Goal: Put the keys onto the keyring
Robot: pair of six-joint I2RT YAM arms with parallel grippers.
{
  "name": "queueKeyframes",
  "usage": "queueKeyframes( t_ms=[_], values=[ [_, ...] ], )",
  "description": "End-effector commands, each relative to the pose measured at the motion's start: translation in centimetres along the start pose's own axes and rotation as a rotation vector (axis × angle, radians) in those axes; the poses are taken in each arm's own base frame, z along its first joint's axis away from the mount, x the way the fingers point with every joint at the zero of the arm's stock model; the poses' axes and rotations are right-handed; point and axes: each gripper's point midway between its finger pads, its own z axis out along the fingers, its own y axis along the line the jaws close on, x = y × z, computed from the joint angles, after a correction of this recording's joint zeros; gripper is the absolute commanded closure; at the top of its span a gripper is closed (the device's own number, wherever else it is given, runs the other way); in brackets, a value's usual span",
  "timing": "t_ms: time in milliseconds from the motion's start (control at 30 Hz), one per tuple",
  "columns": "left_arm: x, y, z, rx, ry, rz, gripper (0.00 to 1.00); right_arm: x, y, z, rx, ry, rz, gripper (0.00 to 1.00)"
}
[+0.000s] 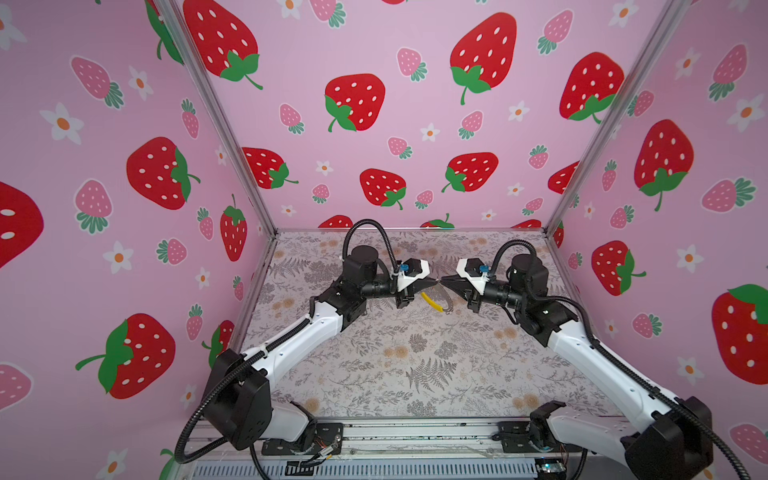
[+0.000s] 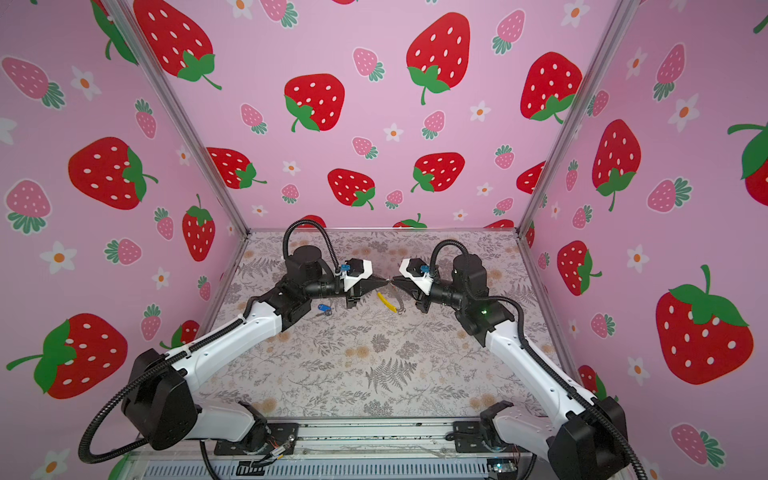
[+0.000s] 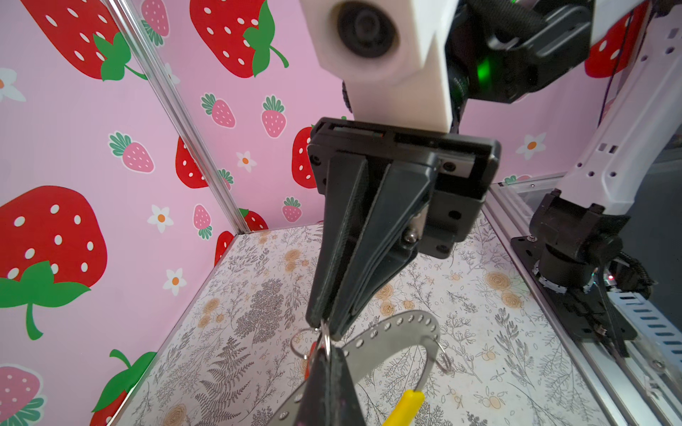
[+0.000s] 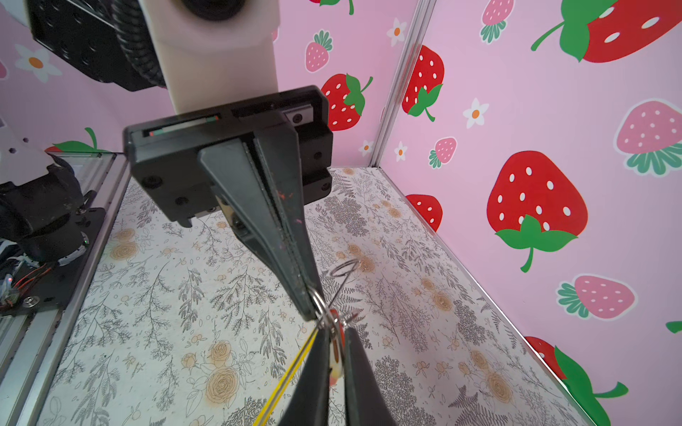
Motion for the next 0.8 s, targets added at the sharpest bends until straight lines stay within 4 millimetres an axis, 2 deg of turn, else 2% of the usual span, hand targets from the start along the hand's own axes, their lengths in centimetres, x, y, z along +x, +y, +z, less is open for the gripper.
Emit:
queueKeyframes(
  t_ms=[0, 400, 767],
  values=[
    [-3.36, 0.15, -0.66, 0.009, -0.059, 0.096, 1.00, -0.78, -0.45, -0.05, 0.001, -0.006, -0.026, 0.88],
    [-3.31, 0.27, -0.31, 0.002, -0.053, 0.120, 1.00, -0.78, -0.02, 0.30, -0.042, -0.011, -0.018, 0.88],
    [-2.73, 0.27, -0.15, -0.019, -0.012, 0.154, 1.00, -0.84, -0.03, 0.31, -0.045, -0.006, -0.017, 0.97]
  ],
)
